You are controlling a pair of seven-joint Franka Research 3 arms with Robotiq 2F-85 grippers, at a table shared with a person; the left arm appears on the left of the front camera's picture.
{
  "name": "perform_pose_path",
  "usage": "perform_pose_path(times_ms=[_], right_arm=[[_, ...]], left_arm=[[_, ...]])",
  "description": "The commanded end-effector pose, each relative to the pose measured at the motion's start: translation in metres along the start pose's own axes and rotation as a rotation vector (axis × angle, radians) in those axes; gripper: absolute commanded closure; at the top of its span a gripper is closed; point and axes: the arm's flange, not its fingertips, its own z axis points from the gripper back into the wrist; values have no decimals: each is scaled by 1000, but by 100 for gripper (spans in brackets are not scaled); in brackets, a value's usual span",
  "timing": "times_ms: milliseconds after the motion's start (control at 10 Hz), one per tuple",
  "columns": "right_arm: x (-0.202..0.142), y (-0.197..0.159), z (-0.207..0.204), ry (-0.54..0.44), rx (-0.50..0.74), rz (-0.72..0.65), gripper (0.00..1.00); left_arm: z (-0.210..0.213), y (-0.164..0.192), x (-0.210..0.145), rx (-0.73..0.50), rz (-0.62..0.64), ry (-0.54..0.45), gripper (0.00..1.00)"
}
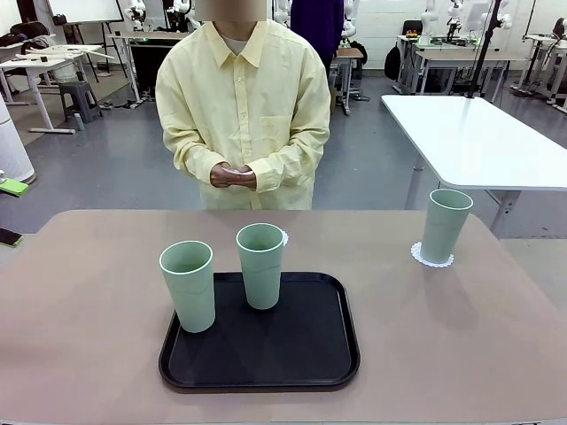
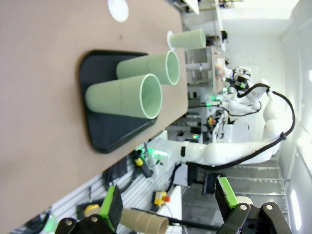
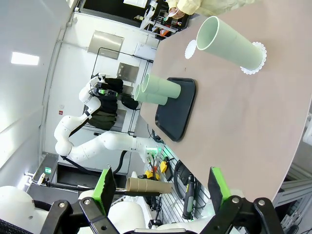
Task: Place coasters on the table and set cups on them.
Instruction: Take one Reusable plastic cup from the Flat Tray and place it on a coaster set by the human.
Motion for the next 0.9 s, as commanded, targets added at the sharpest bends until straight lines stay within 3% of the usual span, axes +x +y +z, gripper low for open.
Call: perform_pose_path(times_ms=[0, 100, 200, 500, 700, 800], right_arm=[[0, 3, 1, -1, -5, 2, 0], [0, 0, 0, 0, 0, 0, 0], [10, 17, -4, 24, -92, 60, 0], [57, 103, -40, 175, -399, 224, 0], [81, 171, -83, 292, -588, 427, 0], [89, 188, -113, 373, -658, 536, 0]], left_arm=[[1, 0, 0, -19, -16, -5, 0], [1, 0, 0, -19, -16, -5, 0], [1, 0, 0, -19, -16, -5, 0], [1, 0, 0, -19, -16, -5, 0], [1, 0, 0, -19, -16, -5, 0], [1, 0, 0, -19, -16, -5, 0]])
